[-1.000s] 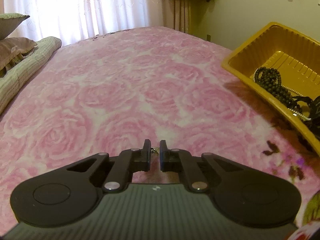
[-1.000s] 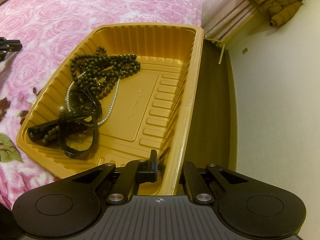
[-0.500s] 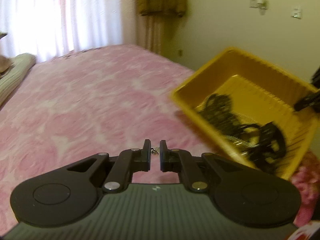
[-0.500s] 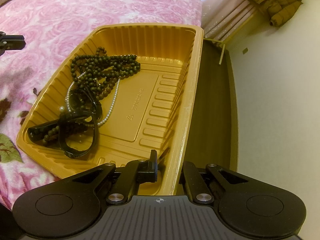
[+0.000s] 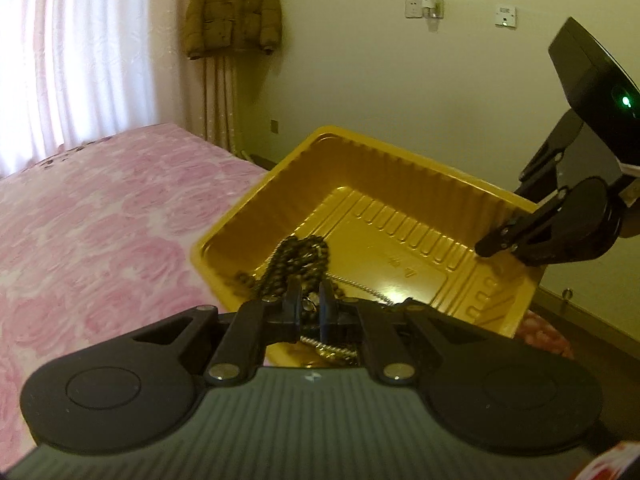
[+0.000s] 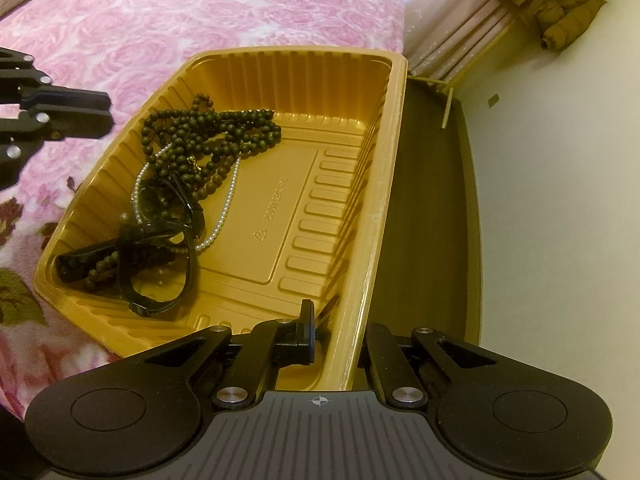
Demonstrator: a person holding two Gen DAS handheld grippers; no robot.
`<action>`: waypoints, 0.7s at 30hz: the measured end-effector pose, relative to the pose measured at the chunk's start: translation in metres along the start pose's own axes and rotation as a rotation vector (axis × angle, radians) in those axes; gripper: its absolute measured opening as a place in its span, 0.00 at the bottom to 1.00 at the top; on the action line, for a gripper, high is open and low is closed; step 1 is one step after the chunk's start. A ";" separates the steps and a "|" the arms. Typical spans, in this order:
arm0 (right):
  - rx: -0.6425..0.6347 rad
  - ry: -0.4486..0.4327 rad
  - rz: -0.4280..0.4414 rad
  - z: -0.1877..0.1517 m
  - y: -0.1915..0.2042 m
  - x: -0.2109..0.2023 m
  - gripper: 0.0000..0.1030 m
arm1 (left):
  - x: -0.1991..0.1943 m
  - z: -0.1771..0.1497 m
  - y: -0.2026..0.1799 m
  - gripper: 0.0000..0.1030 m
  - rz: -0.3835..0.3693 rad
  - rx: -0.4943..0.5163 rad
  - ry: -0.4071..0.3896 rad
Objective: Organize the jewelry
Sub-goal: 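Carry the earring into the tray and open the left gripper while the right gripper holds the tray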
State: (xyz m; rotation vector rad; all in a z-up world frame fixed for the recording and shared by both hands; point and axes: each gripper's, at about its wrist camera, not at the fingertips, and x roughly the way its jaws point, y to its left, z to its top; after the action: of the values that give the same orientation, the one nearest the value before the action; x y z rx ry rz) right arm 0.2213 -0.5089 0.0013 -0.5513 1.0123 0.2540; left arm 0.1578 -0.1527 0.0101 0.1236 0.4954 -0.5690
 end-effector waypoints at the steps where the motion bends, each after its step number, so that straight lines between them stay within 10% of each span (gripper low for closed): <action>1: -0.001 0.000 -0.002 0.000 0.000 0.000 0.05 | 0.002 0.001 -0.001 0.07 -0.003 0.003 0.002; 14: -0.012 0.003 -0.022 0.001 0.002 -0.004 0.05 | 0.017 -0.003 -0.009 0.08 -0.025 0.030 0.051; 17: -0.011 0.002 -0.023 0.001 0.003 -0.005 0.05 | 0.017 -0.008 -0.011 0.39 -0.031 0.042 0.049; 21: -0.002 -0.001 -0.014 0.002 0.006 -0.008 0.05 | 0.006 -0.016 -0.003 0.39 -0.004 0.020 0.039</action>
State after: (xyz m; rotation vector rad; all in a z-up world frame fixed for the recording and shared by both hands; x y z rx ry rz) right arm 0.2157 -0.5021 0.0067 -0.5600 1.0070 0.2430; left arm 0.1543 -0.1540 -0.0071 0.1527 0.5284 -0.5764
